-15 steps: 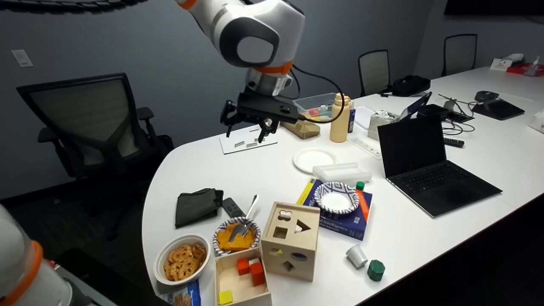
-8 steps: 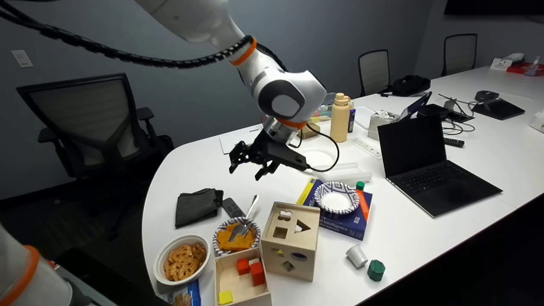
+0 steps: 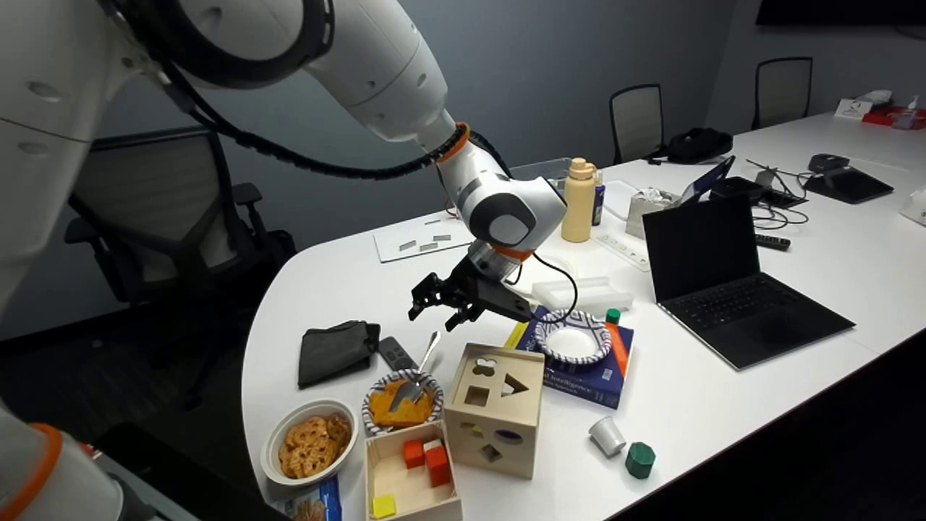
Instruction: Use the spoon to stir in the bowl
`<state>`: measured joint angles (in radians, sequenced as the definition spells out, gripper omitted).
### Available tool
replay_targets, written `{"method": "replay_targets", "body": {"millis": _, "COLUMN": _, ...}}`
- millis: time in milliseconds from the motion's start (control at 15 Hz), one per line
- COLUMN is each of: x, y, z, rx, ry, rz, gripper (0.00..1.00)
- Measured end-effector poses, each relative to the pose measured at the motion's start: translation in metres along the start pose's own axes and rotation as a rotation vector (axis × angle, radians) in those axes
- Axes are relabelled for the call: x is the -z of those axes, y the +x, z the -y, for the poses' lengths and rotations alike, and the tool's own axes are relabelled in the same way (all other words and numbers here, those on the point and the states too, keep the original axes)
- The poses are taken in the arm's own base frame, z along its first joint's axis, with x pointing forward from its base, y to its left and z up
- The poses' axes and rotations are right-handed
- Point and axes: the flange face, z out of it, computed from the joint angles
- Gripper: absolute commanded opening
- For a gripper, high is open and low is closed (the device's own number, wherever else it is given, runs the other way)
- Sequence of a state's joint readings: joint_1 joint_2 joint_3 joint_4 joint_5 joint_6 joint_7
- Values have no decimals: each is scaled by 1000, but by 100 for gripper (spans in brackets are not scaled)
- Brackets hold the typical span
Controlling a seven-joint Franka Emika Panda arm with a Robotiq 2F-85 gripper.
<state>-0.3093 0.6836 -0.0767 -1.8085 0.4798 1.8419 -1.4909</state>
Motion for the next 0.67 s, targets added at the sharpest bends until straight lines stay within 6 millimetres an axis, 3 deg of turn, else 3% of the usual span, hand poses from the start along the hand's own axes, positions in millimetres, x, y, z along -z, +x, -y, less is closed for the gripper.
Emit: {"method": "replay_targets", "body": {"millis": 667, "x": -44, "y": 29, "z": -51, "rx": 3, "ry": 24, "rz": 10, "gripper": 100}}
